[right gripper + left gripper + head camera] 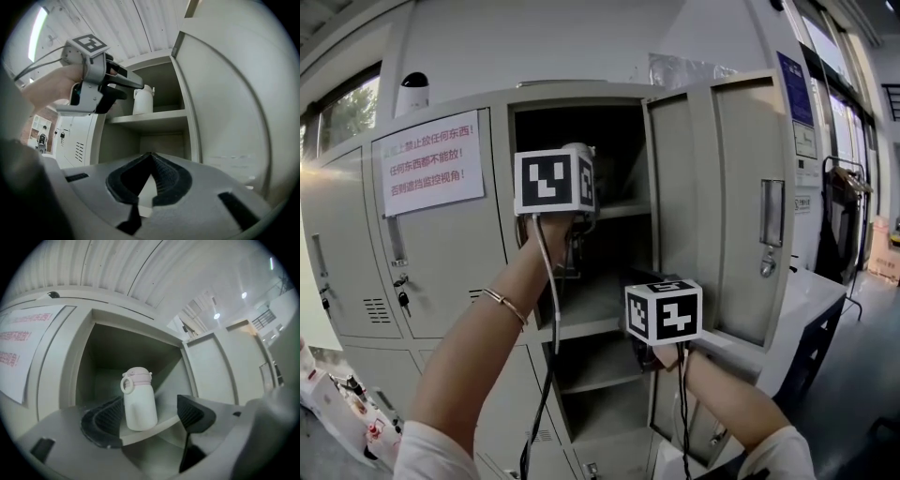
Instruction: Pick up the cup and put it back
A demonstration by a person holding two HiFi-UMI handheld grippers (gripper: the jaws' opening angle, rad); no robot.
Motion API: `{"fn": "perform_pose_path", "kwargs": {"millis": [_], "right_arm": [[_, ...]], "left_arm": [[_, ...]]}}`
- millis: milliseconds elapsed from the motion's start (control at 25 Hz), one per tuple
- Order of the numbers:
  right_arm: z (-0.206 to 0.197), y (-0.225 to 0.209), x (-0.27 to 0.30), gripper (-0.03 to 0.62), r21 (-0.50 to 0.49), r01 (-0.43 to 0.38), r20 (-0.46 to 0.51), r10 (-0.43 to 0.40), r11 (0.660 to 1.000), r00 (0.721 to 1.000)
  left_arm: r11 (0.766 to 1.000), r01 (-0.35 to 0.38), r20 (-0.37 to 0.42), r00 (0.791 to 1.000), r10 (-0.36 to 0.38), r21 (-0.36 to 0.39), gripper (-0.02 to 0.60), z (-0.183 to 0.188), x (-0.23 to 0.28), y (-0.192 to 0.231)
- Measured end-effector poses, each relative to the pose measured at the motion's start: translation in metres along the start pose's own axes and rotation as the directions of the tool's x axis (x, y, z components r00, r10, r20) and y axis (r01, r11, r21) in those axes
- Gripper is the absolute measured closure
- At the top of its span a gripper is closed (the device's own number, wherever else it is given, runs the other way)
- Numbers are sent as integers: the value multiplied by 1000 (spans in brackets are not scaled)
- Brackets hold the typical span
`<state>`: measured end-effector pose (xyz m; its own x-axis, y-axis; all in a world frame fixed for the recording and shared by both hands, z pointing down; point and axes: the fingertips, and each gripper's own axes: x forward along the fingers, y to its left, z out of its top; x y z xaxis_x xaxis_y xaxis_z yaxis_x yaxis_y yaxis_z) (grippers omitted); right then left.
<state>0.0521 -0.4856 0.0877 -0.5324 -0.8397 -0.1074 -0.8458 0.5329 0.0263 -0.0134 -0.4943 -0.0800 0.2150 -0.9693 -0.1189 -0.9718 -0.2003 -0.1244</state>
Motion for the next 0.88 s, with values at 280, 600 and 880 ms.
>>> {"fn": "perform_pose_path", "kwargs": {"millis": [280, 600, 880], "right_arm": [[-6, 5, -5, 602, 24, -2, -2, 2, 1000, 1000], [-25, 16, -20, 602, 65, -29, 24, 28, 997, 999], [-54, 19, -33, 602, 38, -12, 35, 11, 999, 999]], "left_arm": [[997, 80, 31, 996, -81, 23, 244, -28, -36, -23], [995, 92, 24, 995, -93, 42, 316, -122, -74, -25], [996, 78, -12, 997, -79, -52, 407, -207, -101, -22]]}}
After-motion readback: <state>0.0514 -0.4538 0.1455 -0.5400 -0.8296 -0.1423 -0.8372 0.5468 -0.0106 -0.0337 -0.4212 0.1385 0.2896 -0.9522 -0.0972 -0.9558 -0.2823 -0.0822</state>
